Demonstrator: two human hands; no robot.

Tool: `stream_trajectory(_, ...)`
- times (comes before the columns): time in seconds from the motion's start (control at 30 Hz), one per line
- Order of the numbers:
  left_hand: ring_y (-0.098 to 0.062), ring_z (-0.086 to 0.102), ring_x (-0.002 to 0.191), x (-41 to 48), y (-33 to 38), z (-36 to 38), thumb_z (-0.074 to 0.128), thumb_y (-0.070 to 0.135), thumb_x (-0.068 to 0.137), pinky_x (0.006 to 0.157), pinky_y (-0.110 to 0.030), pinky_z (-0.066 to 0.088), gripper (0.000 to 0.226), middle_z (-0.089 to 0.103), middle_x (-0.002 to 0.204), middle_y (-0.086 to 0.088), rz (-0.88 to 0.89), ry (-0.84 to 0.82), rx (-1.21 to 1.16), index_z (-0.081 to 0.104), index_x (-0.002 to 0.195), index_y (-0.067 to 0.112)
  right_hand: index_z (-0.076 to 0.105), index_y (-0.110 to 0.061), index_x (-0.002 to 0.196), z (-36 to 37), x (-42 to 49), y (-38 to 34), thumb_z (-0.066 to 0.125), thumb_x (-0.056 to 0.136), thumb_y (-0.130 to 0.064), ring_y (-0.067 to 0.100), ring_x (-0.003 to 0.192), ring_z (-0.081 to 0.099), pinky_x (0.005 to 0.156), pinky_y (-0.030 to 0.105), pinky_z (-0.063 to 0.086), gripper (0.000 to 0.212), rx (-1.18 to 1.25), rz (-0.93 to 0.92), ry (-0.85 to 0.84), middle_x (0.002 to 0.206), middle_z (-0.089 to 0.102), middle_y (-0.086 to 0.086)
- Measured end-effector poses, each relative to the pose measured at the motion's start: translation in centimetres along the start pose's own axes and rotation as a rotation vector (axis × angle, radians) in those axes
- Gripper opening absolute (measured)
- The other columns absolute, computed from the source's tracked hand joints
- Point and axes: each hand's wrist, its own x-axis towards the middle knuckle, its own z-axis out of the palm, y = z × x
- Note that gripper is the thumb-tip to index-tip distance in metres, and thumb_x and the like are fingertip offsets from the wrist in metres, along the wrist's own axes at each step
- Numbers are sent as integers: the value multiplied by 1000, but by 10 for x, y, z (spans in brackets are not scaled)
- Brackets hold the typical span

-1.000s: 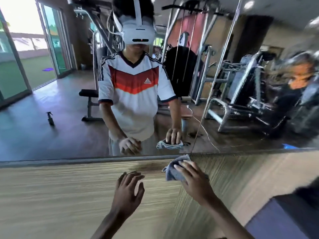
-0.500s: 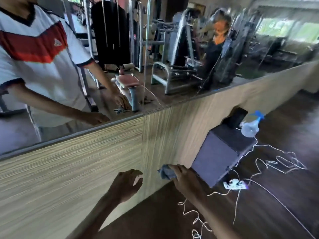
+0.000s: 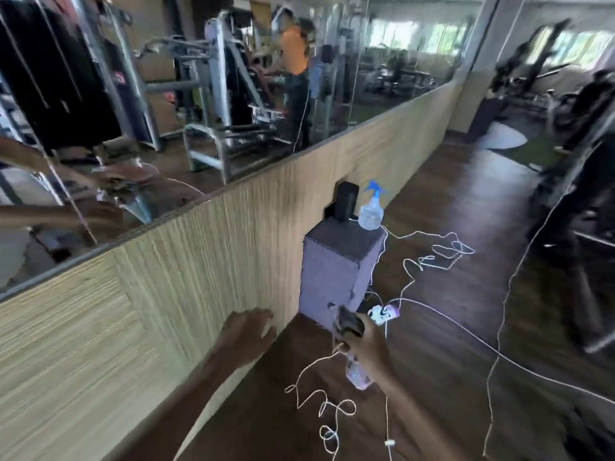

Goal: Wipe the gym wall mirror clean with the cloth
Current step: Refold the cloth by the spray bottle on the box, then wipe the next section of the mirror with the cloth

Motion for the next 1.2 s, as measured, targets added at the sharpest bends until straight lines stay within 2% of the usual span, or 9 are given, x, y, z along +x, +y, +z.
stream_trajectory(0.07, -20, 65, 116, 19, 21, 5, 47, 41, 100, 97, -29, 45, 43, 66, 133, 1, 8, -29, 8, 61, 134, 20, 61, -24, 98, -17, 10, 13, 71, 73, -34, 27, 78, 71, 72, 46, 58, 29, -35, 12, 14, 92, 72, 7)
stream_trajectory(0.2, -22, 67, 109, 49, 60, 16, 42, 44, 99, 94, -35, 49, 41, 70, 122, -1, -5, -73, 21, 66, 121, 19, 62, -13, 107, -45, 35, 26, 71, 84, -11, 23, 83, 65, 75, 34, 49, 24, -100, -10, 41, 90, 70, 8)
stream_trajectory(0.4, -25, 64, 113, 115, 93, 26, 22, 55, 84, 96, -35, 47, 69, 68, 124, -3, -35, -91, -51, 66, 121, 17, 59, -15, 107, -67, 101, 29, 67, 86, -9, 27, 85, 66, 78, 39, 51, 24, -156, -3, 2, 90, 68, 5)
stream_trajectory(0.53, -30, 67, 108, 188, 90, 34, 31, 54, 90, 93, -37, 50, 61, 69, 123, -6, -41, -69, -76, 66, 122, 15, 61, -12, 107, -75, 168, 7, 64, 85, -4, 20, 80, 62, 70, 28, 46, 24, -146, -45, 43, 82, 63, -5)
stream_trajectory(0.77, -34, 68, 94, 322, 65, 30, 17, 57, 83, 81, -39, 52, 76, 72, 106, -11, -24, -8, -168, 69, 109, 8, 63, -20, 108, -75, 297, -24, 51, 77, -31, 28, 82, 65, 71, 48, 54, 35, -234, -139, 125, 84, 65, -4)
stream_trajectory(0.87, -32, 67, 94, 368, 56, 25, 33, 41, 99, 79, -36, 49, 47, 71, 106, -7, -41, 16, -152, 67, 108, 11, 64, -15, 111, -80, 335, -48, 58, 83, -16, 26, 84, 67, 73, 41, 53, 29, -251, -141, 147, 85, 67, -2)
stream_trajectory(0.97, -27, 66, 94, 410, 49, 18, 44, 32, 102, 75, -33, 42, 30, 70, 108, -4, -52, 64, -133, 67, 107, 14, 64, -12, 114, -85, 377, -71, 59, 88, -2, -7, 67, 62, 57, 10, 42, 28, -221, -129, 168, 74, 58, -10)
stream_trajectory(1.03, -28, 67, 94, 440, 44, 8, 47, 30, 101, 78, -35, 47, 29, 71, 107, -4, -54, 131, -132, 69, 108, 12, 62, -8, 115, -87, 407, -91, 56, 89, 3, -18, 59, 54, 49, 2, 36, 29, -160, -152, 151, 76, 57, -7)
stream_trajectory(1.2, -29, 70, 88, 525, 42, -46, 43, 38, 93, 75, -41, 56, 42, 74, 105, -7, 9, 402, -121, 72, 105, 10, 65, -3, 111, -94, 489, -158, 61, 83, -4, -1, 71, 54, 66, 2, 36, 29, -61, -365, 237, 84, 61, -7)
